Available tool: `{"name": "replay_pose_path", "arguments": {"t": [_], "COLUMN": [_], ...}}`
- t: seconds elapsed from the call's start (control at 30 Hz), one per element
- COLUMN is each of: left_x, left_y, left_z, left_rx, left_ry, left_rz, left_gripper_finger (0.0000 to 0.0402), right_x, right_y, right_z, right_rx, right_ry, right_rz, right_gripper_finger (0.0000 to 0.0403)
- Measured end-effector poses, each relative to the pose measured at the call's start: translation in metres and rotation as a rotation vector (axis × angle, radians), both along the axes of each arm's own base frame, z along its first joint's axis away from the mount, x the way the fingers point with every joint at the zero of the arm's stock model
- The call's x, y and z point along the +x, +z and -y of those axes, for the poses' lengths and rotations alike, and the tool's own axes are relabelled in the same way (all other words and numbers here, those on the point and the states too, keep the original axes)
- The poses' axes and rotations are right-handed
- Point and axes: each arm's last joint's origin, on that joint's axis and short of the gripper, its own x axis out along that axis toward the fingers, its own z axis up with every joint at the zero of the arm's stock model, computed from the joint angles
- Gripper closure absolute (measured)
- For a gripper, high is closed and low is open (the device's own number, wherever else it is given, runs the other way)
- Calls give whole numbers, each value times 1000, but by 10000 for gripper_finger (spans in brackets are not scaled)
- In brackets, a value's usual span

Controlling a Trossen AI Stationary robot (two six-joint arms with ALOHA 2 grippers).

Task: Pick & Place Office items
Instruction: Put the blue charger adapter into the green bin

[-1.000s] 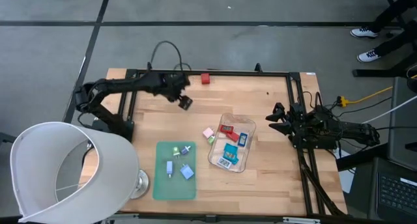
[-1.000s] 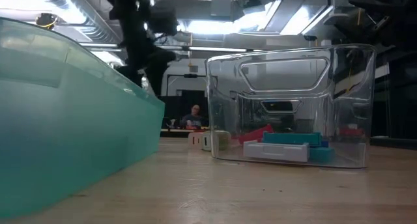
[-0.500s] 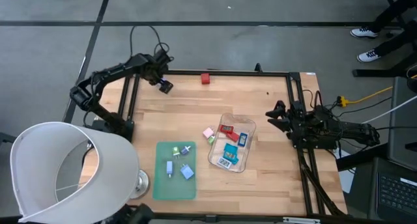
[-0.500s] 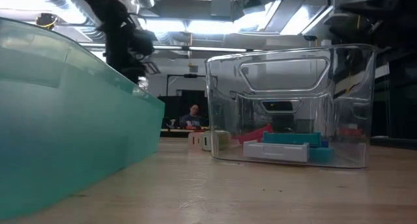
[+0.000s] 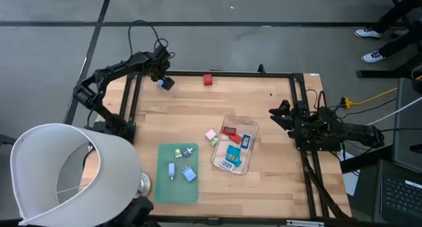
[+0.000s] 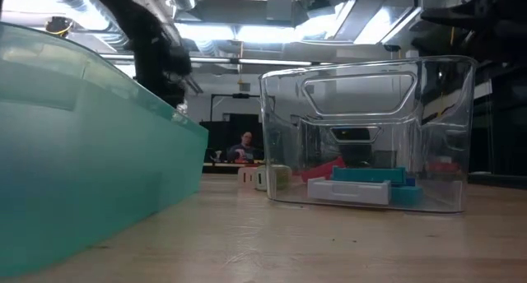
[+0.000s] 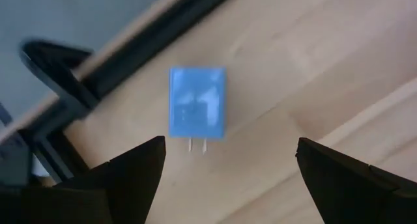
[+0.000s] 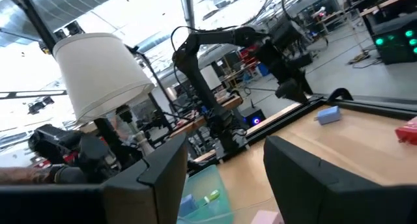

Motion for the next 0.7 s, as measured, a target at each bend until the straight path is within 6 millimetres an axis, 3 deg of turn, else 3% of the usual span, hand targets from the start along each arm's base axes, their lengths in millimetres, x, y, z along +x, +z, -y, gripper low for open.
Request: {"name": "replay_pose_path", "arguments": {"t": [0.27, 0.7], "left_x": [6, 6], "left_y": [-45, -52], "left_z": [-18, -25], "left_rx": [-95, -63], "left_ry": [17, -40], "left_rz": [-84, -126], "left_gripper_finger": [61, 61], "right_x": [0, 0], "right_y": [0, -1], "right_z": [0, 0], "right_rx": [33, 55], "right_ry": [6, 10], "right_rz": [3, -1], "right_gripper_finger": [202, 202]}}
